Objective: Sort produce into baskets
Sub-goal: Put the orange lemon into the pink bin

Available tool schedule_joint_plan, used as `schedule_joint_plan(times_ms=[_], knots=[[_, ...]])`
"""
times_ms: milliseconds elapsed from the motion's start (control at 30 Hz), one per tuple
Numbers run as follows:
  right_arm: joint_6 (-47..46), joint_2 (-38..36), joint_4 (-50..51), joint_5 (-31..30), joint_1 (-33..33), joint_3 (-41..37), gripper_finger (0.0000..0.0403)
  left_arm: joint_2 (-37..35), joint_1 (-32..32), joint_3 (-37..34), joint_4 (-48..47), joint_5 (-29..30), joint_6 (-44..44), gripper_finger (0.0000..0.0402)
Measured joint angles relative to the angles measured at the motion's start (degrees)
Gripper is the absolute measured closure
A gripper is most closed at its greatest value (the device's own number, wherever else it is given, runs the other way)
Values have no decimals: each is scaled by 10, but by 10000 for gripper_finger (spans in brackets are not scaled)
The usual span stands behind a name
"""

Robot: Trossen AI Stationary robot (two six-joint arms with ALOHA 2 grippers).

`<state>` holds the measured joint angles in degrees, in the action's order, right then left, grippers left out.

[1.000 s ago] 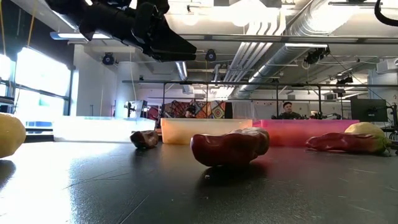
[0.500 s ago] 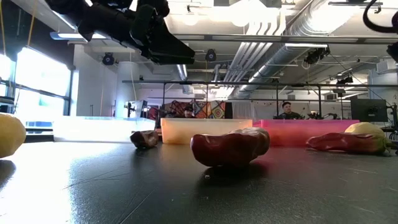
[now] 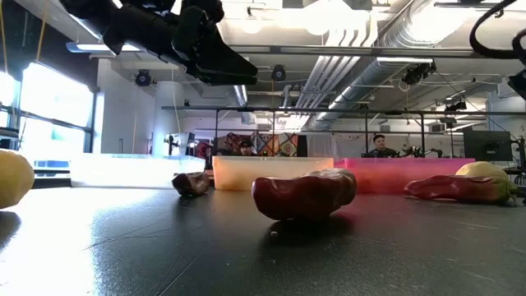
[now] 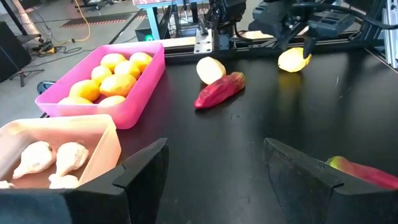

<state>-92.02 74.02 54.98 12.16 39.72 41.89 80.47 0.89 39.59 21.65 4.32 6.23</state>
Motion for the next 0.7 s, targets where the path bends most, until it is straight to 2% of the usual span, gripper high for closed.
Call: schedule_joint_plan(times_ms=[400,567,700], knots=[[72,56,-34,29,-16,0,162,0,1,0,0,1,24,154],[170,55,-80,41,-55,0,193,0,1,0,-18,3,29,154],[265,55,-63,37,-97,18,225,0,2,0,-39,4,28,154]])
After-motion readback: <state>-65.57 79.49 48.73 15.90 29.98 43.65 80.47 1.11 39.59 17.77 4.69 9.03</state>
